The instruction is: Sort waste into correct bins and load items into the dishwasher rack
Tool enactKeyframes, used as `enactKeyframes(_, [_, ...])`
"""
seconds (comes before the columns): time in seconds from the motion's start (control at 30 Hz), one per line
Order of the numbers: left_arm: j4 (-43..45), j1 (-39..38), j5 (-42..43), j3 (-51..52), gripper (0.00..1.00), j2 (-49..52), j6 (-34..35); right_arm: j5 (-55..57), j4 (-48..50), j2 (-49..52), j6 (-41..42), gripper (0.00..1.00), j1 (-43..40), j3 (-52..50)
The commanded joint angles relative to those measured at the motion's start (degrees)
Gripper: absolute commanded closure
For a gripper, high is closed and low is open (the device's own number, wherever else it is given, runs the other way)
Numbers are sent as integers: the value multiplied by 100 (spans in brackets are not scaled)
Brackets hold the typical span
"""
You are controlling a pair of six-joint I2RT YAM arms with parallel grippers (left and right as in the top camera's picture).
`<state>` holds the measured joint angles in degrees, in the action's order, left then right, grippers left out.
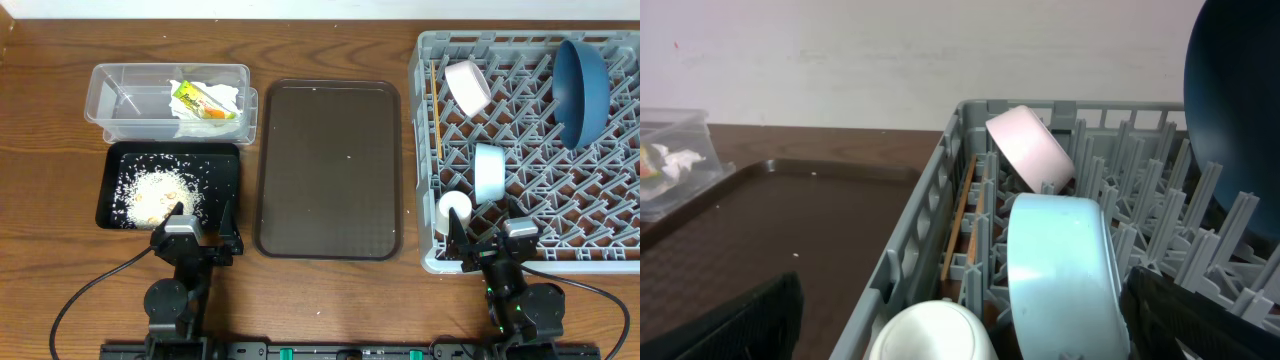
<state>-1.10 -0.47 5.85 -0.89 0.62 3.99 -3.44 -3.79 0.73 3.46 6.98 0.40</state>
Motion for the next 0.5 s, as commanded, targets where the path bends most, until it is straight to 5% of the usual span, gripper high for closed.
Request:
enactKeyframes(0.0, [-245,13,103,66,11,-39,-118,-48,-15,-2,74,1,-55,-9])
enactKeyframes(0.47, [-245,13,103,66,11,-39,-118,-48,-15,-2,74,1,-55,-9])
